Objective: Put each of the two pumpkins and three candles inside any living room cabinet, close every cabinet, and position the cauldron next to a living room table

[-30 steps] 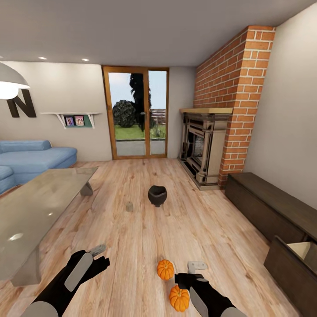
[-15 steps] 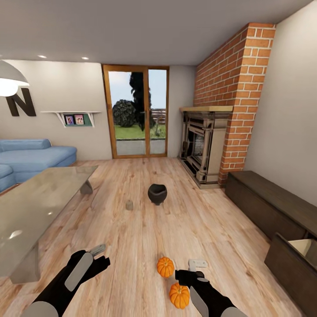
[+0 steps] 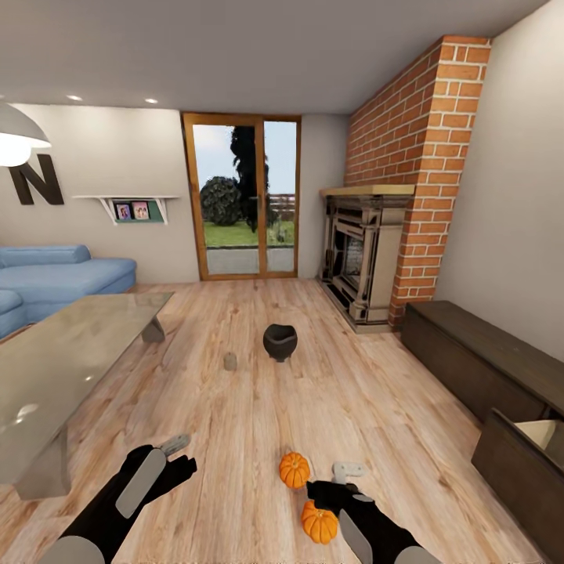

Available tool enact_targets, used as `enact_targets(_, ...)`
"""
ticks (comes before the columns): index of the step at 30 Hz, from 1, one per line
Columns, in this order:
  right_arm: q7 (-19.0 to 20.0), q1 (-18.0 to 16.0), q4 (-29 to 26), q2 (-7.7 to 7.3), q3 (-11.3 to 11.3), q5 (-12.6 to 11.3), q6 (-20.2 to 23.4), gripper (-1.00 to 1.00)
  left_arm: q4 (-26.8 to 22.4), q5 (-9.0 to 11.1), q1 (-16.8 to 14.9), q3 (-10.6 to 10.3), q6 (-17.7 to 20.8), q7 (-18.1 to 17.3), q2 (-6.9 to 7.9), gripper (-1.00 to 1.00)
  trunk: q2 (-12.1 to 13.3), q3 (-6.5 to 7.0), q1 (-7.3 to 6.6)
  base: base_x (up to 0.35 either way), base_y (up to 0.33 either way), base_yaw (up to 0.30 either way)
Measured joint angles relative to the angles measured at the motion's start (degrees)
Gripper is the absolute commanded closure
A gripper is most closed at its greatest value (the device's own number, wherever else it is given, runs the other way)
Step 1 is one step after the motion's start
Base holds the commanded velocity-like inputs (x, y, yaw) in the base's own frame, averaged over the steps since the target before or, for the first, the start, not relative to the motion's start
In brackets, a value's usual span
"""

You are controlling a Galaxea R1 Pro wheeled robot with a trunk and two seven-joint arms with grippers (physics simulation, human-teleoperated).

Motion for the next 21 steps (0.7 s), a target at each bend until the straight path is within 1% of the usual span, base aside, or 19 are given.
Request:
enact_targets(1,1.82,0.00,0.06,-0.04,-0.45,-0.72,0.12,-1.00,0.00,0.01,-0.01,0.01,0.01,0.00,-0.01,-1.00,-0.40,-0.18,0.22,0.000,0.000,0.000)
enact_targets(2,2.75,0.00,0.08,-0.07,-0.73,-1.37,0.16,-1.00,0.00,0.01,-0.01,0.01,0.01,0.00,-0.01,-1.00,-0.80,-0.36,0.44,0.000,0.000,0.000)
enact_targets(3,4.47,0.00,0.12,-0.14,-1.57,-2.84,0.21,-1.00,0.00,0.02,-0.01,0.01,0.01,0.00,-0.01,-1.00,-1.20,-0.54,0.66,0.000,0.000,0.000)
enact_targets(6,8.67,0.00,0.28,-0.31,-4.29,-8.92,0.30,-1.00,-0.03,0.02,-0.01,0.02,0.02,0.00,-0.01,-1.00,-2.41,-1.08,1.32,0.000,0.000,0.000)
enact_targets(7,9.59,0.00,0.31,-0.36,-4.80,-10.95,0.32,-1.00,-0.03,0.02,-0.01,0.02,0.02,0.00,-0.02,-1.00,-2.81,-1.26,1.54,0.000,0.000,0.000)
enact_targets(8,9.97,0.00,0.31,-0.38,-4.99,-11.95,0.33,-1.00,-0.05,0.03,0.00,0.02,0.02,0.00,-0.05,-1.00,-3.21,-1.44,1.76,0.000,0.000,0.000)
enact_targets(10,10.83,0.00,0.33,-0.44,-5.47,-15.77,0.35,-1.00,-0.07,0.02,-0.01,0.02,0.02,0.00,-0.03,-1.00,-4.01,-1.80,2.20,0.000,0.000,0.000)
enact_targets(13,10.96,0.00,0.38,-0.46,-5.71,-17.76,0.31,-1.00,-0.08,0.02,0.00,0.02,0.02,0.00,-0.02,-1.00,-5.22,-2.33,2.86,0.000,0.000,0.000)
enact_targets(17,10.90,0.00,0.43,-0.55,-5.91,-19.44,0.29,-1.00,-0.09,0.03,-0.01,0.02,0.02,0.00,-0.05,-1.00,-6.82,-3.05,3.74,0.000,0.000,0.000)
enact_targets(19,10.84,0.00,0.48,-1.05,-5.95,-21.32,0.29,-1.00,-0.09,0.02,0.00,0.02,0.02,0.00,-0.03,-1.00,-7.62,-3.41,4.18,0.000,0.000,0.000)
enact_targets(21,10.75,0.00,0.49,-1.77,-5.97,-23.86,0.30,-1.00,-0.09,0.02,-0.01,0.02,0.02,0.00,-0.03,-1.00,-8.42,-3.77,4.61,0.000,0.000,0.000)
